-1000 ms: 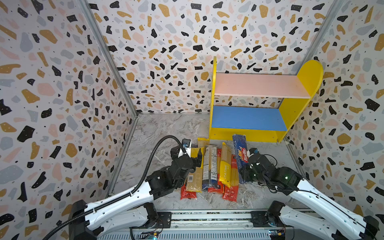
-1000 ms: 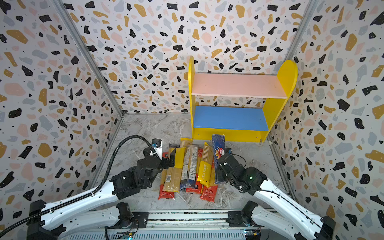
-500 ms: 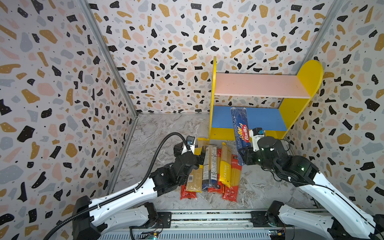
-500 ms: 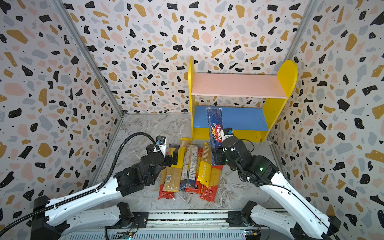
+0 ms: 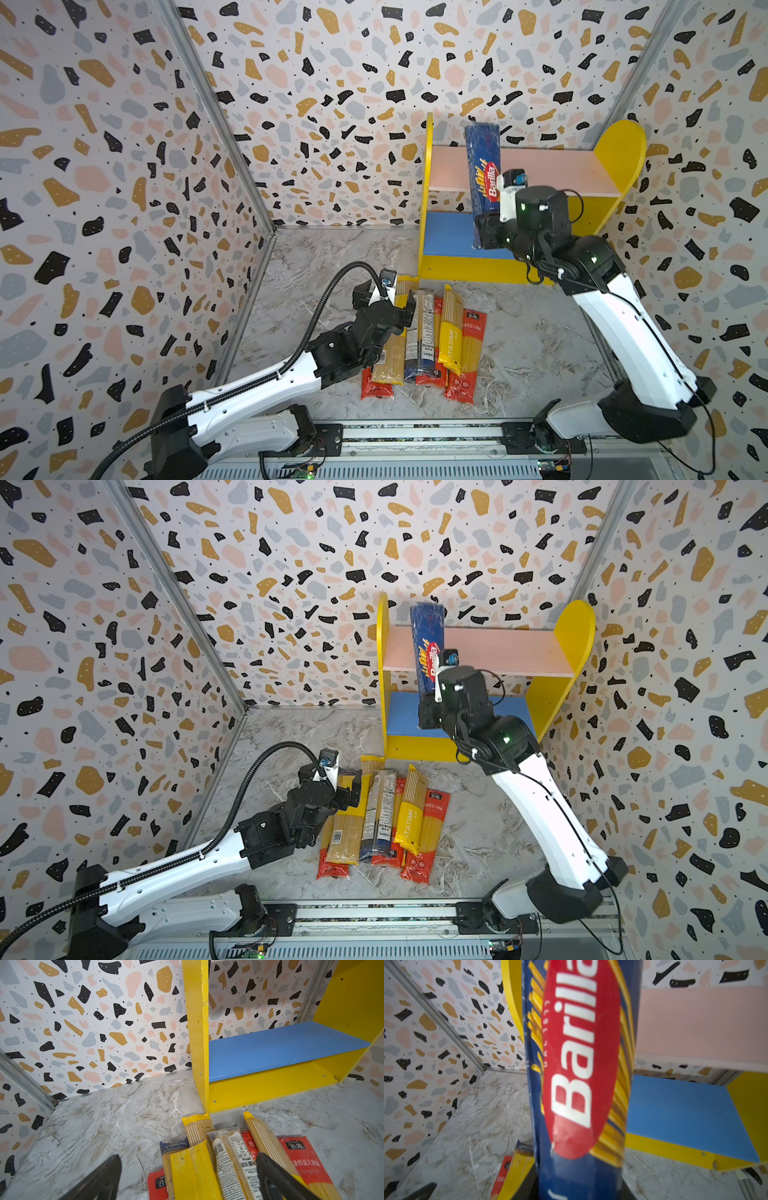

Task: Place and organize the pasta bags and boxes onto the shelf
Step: 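Lift the Barilla box upright with the right gripper toward the pink shelf, then lower the Barilla box onto the pink upper shelf with the right gripper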

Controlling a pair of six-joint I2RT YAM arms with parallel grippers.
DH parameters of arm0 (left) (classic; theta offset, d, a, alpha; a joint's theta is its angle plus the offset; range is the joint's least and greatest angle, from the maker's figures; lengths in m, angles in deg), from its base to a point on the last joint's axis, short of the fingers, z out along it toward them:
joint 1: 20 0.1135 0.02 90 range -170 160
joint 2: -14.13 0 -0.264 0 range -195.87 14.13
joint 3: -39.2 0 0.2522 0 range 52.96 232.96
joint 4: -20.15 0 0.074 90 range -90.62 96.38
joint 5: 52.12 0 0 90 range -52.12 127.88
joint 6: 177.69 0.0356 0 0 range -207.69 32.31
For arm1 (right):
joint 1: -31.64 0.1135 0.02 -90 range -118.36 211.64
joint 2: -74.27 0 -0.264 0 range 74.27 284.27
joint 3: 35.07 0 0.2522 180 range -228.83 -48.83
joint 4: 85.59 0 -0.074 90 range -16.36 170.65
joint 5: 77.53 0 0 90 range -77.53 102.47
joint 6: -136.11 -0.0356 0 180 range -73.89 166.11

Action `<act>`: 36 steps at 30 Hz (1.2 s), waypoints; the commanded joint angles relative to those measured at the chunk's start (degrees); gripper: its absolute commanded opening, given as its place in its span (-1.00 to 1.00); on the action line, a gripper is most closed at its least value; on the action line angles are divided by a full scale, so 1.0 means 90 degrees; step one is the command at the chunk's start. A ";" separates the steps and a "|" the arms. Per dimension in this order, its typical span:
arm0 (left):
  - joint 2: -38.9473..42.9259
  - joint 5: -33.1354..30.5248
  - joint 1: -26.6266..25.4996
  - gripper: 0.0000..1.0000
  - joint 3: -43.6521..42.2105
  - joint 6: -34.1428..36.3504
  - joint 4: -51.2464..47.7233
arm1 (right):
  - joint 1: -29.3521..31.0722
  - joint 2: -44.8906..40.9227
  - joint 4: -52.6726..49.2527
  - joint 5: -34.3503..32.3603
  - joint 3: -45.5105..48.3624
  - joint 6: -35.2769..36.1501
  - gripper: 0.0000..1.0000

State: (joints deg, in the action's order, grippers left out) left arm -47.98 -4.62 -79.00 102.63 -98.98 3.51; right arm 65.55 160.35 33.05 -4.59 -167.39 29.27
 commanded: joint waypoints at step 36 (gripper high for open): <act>-0.0970 0.0455 -0.0036 0.99 0.0429 0.0532 0.0787 | -0.3862 0.1285 0.0661 0.0240 -0.2306 0.0922 -0.26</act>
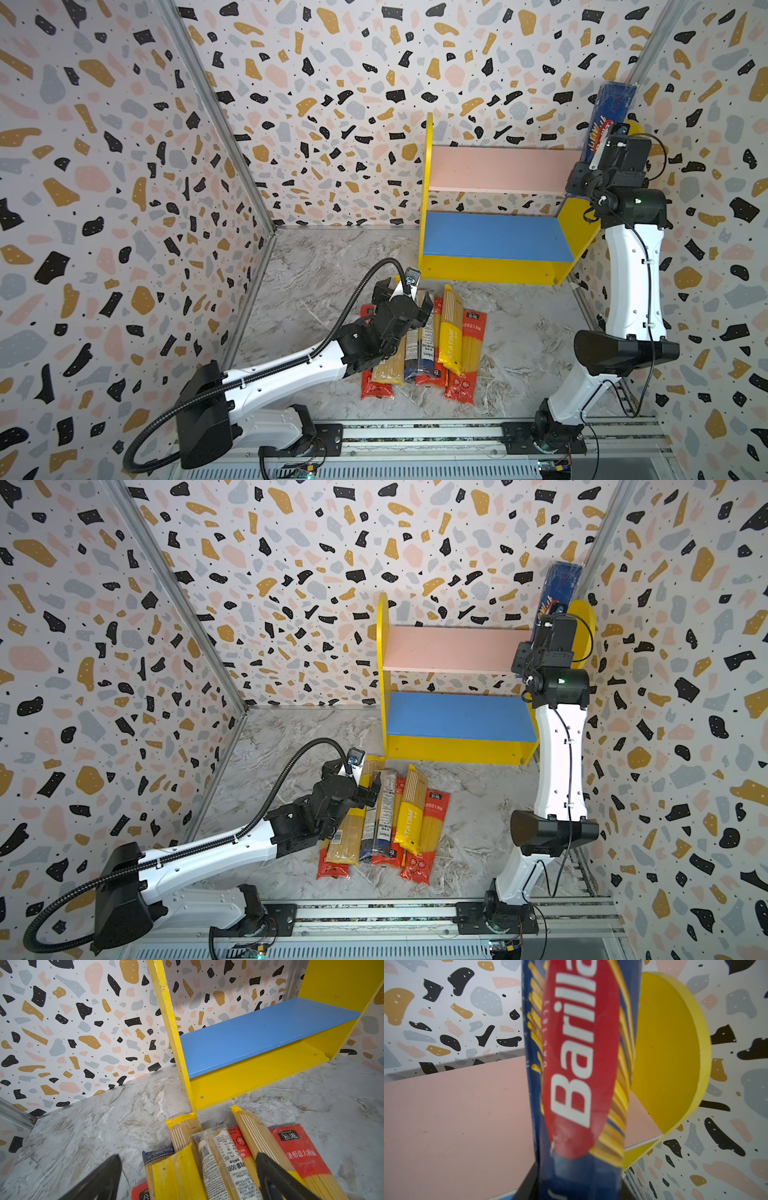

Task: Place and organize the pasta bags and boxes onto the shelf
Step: 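Lower the Barilla box onto the pink upper shelf with the right gripper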

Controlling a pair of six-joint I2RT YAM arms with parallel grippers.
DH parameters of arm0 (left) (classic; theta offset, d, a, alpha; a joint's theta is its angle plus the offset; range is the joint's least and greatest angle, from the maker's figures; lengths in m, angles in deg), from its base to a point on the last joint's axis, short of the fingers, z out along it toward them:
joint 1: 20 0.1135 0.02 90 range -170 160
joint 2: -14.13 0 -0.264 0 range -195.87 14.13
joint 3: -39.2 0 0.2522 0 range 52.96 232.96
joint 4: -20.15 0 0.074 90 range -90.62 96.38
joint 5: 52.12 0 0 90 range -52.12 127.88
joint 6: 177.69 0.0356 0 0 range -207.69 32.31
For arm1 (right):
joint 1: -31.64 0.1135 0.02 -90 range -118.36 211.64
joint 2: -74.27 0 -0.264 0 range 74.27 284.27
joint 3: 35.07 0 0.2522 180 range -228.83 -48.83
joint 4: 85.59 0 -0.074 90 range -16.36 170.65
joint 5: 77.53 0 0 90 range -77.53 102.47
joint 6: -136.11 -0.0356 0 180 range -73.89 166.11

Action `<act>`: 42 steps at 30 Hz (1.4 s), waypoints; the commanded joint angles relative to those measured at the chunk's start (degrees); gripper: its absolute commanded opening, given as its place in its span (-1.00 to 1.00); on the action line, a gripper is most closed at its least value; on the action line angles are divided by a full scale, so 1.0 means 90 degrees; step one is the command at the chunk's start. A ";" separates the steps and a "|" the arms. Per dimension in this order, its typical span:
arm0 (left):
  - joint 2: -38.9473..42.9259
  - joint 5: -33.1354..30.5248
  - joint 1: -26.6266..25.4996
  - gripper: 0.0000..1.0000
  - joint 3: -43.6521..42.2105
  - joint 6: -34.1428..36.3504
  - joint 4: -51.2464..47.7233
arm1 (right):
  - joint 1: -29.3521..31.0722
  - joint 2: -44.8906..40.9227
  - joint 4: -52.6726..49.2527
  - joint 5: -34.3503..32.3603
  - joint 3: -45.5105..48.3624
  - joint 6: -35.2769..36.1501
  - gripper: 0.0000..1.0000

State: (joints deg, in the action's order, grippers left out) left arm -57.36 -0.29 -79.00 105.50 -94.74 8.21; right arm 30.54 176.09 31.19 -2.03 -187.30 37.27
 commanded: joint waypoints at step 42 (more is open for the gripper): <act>0.0440 -0.0153 -0.0038 0.99 -0.0026 -0.0172 0.0184 | 0.0002 -0.0329 0.0719 0.0327 -0.0049 -0.0239 0.64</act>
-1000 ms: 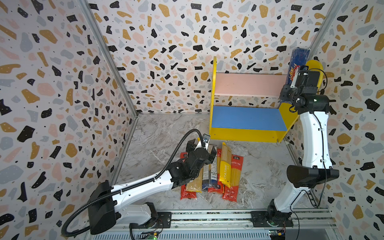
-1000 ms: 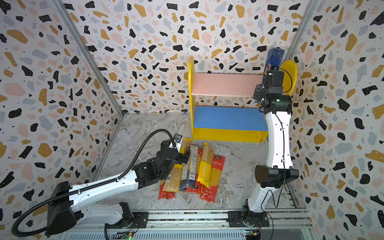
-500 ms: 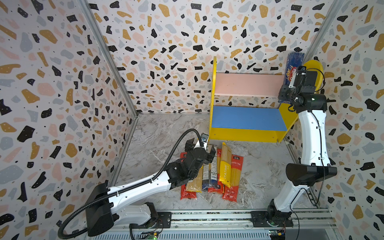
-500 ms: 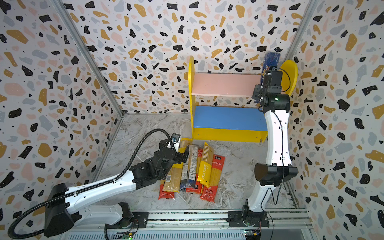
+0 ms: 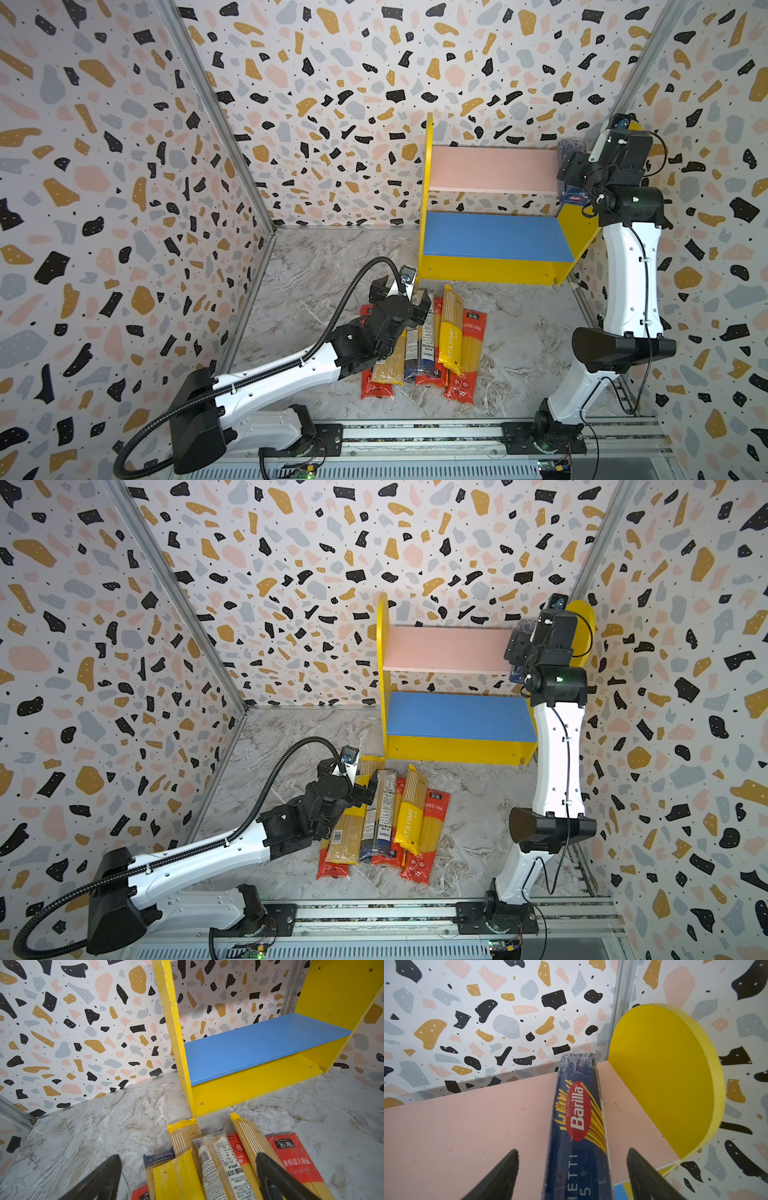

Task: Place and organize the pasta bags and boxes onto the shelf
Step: 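Lower the Barilla box onto the pink upper shelf with the right gripper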

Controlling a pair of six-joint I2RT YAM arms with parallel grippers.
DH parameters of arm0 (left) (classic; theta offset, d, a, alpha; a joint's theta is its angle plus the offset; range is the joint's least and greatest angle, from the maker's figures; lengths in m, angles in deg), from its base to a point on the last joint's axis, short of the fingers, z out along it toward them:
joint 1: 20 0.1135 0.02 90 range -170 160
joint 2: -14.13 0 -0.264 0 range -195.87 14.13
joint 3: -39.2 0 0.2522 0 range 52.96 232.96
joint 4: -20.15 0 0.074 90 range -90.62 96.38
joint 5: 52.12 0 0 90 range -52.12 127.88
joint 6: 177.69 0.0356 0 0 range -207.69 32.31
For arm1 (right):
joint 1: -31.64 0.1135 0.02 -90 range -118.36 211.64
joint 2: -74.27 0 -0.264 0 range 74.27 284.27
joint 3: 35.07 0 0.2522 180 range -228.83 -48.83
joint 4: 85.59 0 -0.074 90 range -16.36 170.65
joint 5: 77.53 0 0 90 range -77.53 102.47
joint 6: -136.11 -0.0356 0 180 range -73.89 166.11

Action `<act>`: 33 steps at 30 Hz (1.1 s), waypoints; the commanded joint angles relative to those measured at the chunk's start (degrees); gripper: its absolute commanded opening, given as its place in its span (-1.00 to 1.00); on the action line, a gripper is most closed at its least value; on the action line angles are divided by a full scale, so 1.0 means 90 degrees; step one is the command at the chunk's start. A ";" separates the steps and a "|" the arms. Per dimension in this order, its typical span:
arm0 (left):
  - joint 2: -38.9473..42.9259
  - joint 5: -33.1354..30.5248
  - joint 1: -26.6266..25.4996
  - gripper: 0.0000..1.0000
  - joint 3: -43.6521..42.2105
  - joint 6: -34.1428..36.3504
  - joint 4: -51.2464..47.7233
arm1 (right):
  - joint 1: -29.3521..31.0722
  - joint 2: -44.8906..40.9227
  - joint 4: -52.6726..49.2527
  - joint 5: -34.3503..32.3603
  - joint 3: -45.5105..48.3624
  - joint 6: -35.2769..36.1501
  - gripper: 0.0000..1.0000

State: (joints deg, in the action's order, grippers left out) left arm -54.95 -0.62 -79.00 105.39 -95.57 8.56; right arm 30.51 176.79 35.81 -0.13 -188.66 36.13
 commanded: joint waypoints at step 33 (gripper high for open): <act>0.0750 -0.0244 -0.0039 0.99 -0.0625 -0.0042 0.0342 | 0.0221 0.0295 -0.0702 -0.0262 0.0240 -0.0703 0.63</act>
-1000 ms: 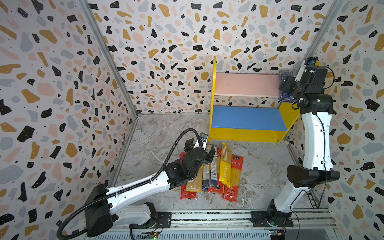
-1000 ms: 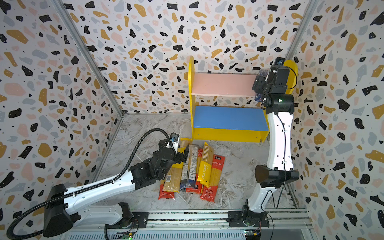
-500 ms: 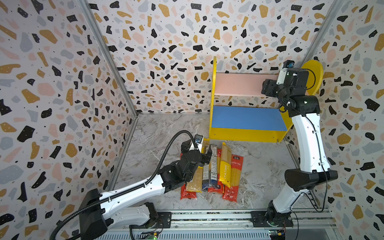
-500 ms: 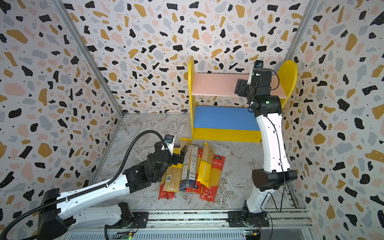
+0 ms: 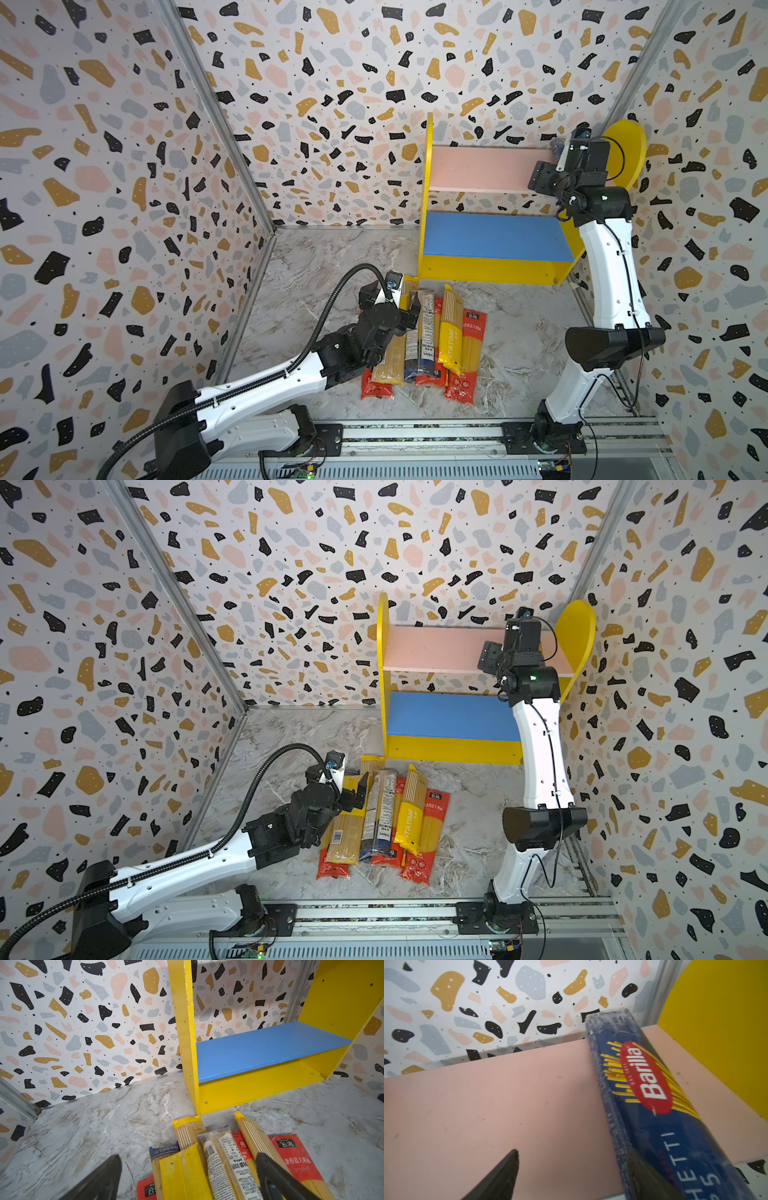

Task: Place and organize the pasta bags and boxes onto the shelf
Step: 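Lower the Barilla box onto the pink upper shelf with the right gripper, then open the right gripper and pull it back from the box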

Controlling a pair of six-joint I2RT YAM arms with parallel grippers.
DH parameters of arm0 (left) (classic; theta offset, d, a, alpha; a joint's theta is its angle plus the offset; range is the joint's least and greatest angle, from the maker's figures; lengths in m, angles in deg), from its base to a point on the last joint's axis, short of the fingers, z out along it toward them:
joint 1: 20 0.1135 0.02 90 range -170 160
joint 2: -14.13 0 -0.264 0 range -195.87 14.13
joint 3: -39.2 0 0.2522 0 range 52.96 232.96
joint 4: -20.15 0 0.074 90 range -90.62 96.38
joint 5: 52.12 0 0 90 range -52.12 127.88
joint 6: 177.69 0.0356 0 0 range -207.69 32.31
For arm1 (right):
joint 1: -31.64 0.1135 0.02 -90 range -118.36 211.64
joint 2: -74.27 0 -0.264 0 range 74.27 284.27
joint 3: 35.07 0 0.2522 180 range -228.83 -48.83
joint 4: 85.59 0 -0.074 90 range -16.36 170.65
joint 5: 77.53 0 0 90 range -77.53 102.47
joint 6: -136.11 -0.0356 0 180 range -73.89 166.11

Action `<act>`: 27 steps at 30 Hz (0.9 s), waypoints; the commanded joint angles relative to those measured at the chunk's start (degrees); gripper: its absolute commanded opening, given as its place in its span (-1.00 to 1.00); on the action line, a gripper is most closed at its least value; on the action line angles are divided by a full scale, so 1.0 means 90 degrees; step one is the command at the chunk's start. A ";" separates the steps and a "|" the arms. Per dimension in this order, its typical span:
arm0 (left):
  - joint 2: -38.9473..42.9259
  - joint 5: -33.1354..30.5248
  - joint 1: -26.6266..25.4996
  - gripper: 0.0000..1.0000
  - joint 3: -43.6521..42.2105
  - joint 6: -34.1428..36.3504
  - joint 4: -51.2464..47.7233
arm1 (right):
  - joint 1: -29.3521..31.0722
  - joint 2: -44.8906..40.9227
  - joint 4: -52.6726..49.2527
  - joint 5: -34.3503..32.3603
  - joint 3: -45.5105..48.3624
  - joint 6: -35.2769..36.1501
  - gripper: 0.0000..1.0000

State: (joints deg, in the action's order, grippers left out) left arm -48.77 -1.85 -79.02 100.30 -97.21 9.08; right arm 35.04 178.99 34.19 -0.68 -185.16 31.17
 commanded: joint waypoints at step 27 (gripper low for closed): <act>0.0538 -0.0136 -0.0037 0.99 -0.0061 -0.0301 -0.0232 | 0.2818 -0.2731 0.0622 -0.0963 0.2813 -0.0137 0.66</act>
State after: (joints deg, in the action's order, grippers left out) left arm -46.14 -1.78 -79.04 100.30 -98.78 7.95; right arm 56.55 159.39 37.79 -3.72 -164.11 31.04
